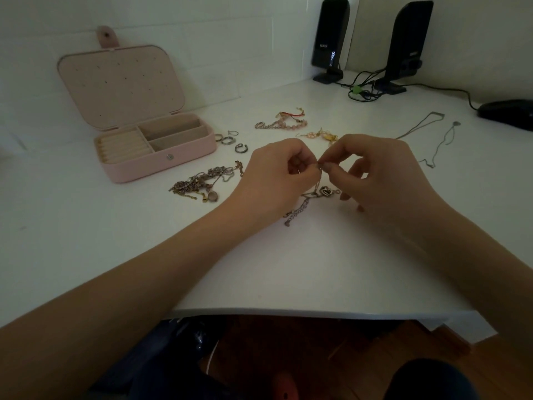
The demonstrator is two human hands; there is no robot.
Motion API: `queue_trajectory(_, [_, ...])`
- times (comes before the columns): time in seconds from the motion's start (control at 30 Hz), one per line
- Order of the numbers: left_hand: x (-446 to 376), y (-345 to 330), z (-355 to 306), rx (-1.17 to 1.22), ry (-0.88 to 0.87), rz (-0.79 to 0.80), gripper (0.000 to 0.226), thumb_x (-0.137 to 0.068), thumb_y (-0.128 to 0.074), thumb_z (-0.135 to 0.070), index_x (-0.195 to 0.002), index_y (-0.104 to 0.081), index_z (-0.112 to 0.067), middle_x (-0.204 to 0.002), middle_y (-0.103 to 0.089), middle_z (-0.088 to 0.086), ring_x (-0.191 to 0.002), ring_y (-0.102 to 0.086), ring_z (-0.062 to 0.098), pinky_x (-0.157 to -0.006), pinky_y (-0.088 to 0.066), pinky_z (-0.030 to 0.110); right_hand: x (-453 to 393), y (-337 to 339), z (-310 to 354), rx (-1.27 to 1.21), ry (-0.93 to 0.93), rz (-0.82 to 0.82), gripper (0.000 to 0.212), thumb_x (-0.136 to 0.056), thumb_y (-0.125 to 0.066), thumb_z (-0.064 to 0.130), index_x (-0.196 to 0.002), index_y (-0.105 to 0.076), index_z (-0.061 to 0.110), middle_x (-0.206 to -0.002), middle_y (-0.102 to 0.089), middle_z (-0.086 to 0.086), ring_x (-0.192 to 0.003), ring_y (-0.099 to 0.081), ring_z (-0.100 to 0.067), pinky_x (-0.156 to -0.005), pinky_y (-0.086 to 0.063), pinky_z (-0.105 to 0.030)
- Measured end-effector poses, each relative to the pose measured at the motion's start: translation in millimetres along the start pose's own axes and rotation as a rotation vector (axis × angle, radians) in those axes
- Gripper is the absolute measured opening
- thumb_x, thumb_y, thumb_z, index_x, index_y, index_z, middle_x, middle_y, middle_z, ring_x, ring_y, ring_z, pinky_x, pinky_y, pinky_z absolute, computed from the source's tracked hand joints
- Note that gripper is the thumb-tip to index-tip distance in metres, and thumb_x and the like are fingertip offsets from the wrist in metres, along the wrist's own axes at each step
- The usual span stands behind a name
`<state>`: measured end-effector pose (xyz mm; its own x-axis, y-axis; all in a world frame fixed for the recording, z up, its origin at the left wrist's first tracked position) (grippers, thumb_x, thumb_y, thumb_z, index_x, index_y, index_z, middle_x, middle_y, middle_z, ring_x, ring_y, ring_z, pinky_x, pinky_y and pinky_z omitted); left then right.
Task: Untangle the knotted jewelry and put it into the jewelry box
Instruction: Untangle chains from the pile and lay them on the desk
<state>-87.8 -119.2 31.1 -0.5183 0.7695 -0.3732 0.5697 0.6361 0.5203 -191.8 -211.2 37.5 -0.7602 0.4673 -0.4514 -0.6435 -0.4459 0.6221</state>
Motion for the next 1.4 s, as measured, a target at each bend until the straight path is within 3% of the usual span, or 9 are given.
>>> queue_trajectory(0.2, [0.9, 0.0, -1.7, -0.056, -0.056, -0.005, 0.011, -0.084, -0.065, -0.013, -0.075, -0.061, -0.02, -0.065, -0.054, -0.013, -0.062, -0.048, 0.001, -0.056, -0.038, 0.011, -0.3, -1.3, 0.3, 0.069, 0.016, -0.013, 0.007, -0.087, -0.064, 0.017, -0.086, -0.065, 0.024, -0.078, -0.06, 0.024, -0.058, -0.063, -0.013, -0.053, -0.05, -0.027])
queue_trajectory(0.43, [1.3, 0.1, -3.3, -0.077, -0.076, -0.011, 0.012, -0.083, -0.065, -0.013, -0.074, -0.061, -0.02, -0.064, -0.053, -0.014, -0.063, -0.048, 0.0, -0.057, -0.037, 0.009, 1.5, -1.6, 1.5, -0.008, 0.002, 0.003, 0.004, -0.086, -0.067, 0.018, -0.087, -0.063, 0.019, -0.082, -0.062, 0.02, -0.055, -0.063, -0.011, -0.044, -0.048, -0.021])
queue_trajectory(0.63, [0.8, 1.5, -4.1, -0.038, -0.074, -0.016, 0.01, -0.083, -0.066, -0.011, -0.075, -0.063, -0.016, -0.064, -0.053, -0.013, -0.061, -0.048, 0.0, -0.058, -0.038, 0.01, -2.1, -3.5, -3.5, -0.181, -0.119, 0.092, 0.008, -0.088, -0.065, 0.018, -0.085, -0.058, 0.02, -0.09, -0.062, 0.012, -0.059, -0.067, -0.009, -0.039, -0.048, -0.024])
queue_trajectory(0.87, [0.5, 1.3, -4.1, 0.001, -0.064, -0.008, 0.01, -0.084, -0.066, -0.012, -0.075, -0.064, -0.018, -0.062, -0.053, -0.013, -0.058, -0.047, 0.0, -0.056, -0.037, 0.011, -2.3, -10.5, -7.8, -0.216, -0.185, 0.183, 0.009, -0.097, -0.051, 0.021, -0.088, -0.049, 0.022, -0.093, -0.062, -0.001, -0.069, -0.068, -0.021, -0.04, -0.048, -0.028])
queue_trajectory(0.93, [0.0, 3.2, -3.7, 0.004, -0.05, -0.031, 0.011, -0.084, -0.065, -0.012, -0.075, -0.065, -0.018, -0.063, -0.054, -0.013, -0.059, -0.047, 0.0, -0.057, -0.039, 0.011, -2.5, -10.7, -9.2, -0.202, -0.194, 0.164, 0.01, -0.098, -0.049, 0.02, -0.088, -0.048, 0.023, -0.089, -0.063, 0.001, -0.069, -0.068, -0.024, -0.04, -0.048, -0.027])
queue_trajectory(1.13, [0.4, 4.7, -5.0, 0.034, -0.027, -0.036, 0.01, -0.085, -0.065, -0.016, -0.075, -0.063, -0.018, -0.065, -0.055, -0.011, -0.06, -0.047, -0.001, -0.057, -0.039, 0.01, -2.3, -2.0, -2.0, -0.137, -0.078, 0.063, 0.009, -0.092, -0.06, 0.017, -0.092, -0.06, 0.026, -0.089, -0.064, 0.011, -0.06, -0.066, -0.008, -0.038, -0.047, -0.023])
queue_trajectory(1.3, [0.6, 2.2, -3.3, 0.014, -0.022, -0.03, 0.017, -0.085, -0.065, -0.013, -0.072, -0.06, -0.023, -0.063, -0.054, -0.014, -0.058, -0.047, -0.003, -0.056, -0.038, 0.009, -0.4, 0.0, 1.0, -0.045, -0.01, 0.008, 0.003, -0.089, -0.065, 0.014, -0.089, -0.067, 0.017, -0.078, -0.064, 0.015, -0.058, -0.065, -0.006, -0.04, -0.045, -0.015])
queue_trajectory(1.4, [0.4, 1.2, -2.2, 0.017, -0.025, -0.02, 0.017, -0.083, -0.065, -0.012, -0.071, -0.06, -0.023, -0.064, -0.055, -0.013, -0.059, -0.047, -0.001, -0.055, -0.039, 0.01, 1.3, -0.4, 2.0, 0.018, 0.017, -0.013, 0.005, -0.087, -0.064, 0.014, -0.086, -0.064, 0.019, -0.072, -0.061, 0.025, -0.058, -0.063, -0.01, -0.045, -0.049, -0.022])
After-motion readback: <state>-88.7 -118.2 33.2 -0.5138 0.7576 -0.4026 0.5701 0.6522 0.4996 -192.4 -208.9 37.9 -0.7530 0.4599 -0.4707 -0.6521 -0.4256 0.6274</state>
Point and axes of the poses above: each hand's wrist, its own x-axis away from the middle knuckle, its own y-axis out of the back of the hand, z = x × y, the point moved 6 cm from there along -x, towards the middle knuckle
